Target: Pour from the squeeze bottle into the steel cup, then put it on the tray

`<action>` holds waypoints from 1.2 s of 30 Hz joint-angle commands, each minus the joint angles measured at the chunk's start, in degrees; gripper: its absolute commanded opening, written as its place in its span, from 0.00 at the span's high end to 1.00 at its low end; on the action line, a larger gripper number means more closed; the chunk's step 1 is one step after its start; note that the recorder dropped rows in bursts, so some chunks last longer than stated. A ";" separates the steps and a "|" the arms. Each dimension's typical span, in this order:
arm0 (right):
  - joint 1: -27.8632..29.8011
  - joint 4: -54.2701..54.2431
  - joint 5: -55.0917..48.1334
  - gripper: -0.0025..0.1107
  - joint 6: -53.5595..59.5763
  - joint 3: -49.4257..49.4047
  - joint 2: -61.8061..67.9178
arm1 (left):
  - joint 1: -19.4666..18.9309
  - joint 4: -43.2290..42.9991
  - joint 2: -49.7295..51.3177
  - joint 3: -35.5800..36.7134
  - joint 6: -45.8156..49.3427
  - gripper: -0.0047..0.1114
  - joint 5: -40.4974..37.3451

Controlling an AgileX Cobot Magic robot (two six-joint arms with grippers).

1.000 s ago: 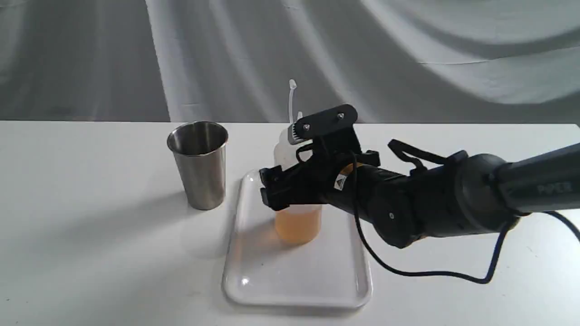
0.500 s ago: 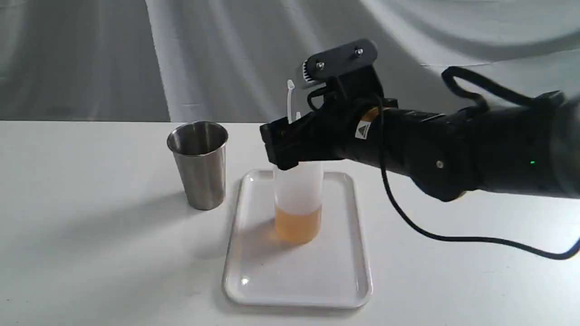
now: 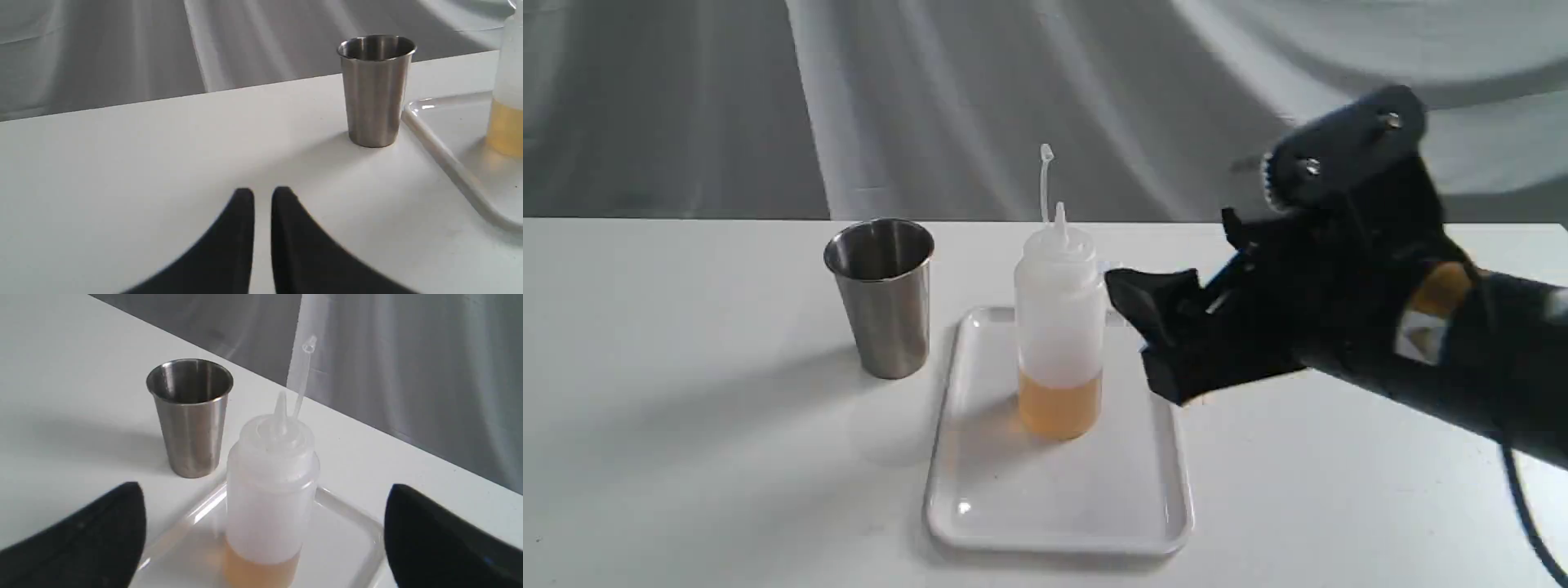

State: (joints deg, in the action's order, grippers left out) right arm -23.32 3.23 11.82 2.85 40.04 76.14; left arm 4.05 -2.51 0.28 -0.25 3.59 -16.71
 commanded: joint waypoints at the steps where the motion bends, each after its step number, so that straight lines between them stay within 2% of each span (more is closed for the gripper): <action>1: -0.05 0.71 0.78 0.38 -0.46 -5.43 -7.44 | 0.18 -0.03 -0.28 0.25 -0.10 0.89 0.37; 10: -0.05 0.60 -0.09 0.78 -1.23 -13.28 -21.28 | 0.18 -0.03 -0.28 0.25 -0.10 0.89 0.37; 13: -0.05 0.60 -4.59 0.97 -2.43 -13.30 -24.91 | 0.18 -0.03 -0.28 0.25 -0.10 0.89 0.37; 19: -0.05 0.04 -14.47 0.98 -2.85 -13.30 -29.38 | 0.18 -0.03 -0.28 0.25 -0.10 0.89 0.37; 25: 0.06 -2.19 -13.82 0.98 -2.85 -13.30 -29.21 | 0.18 -0.03 -0.28 0.25 -0.10 0.89 0.37; 30: 1.38 -5.04 -10.08 0.98 -2.85 -14.08 -29.21 | 0.18 -0.03 -0.28 0.25 -0.10 0.89 0.37; 36: 6.06 -4.01 1.21 0.98 -0.91 -21.78 -35.37 | 0.18 -0.03 -0.28 0.25 -0.10 0.89 0.37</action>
State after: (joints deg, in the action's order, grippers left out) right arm -18.63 -1.28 9.69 0.90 20.20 42.41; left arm 4.05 -2.51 0.28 -0.25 3.59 -16.71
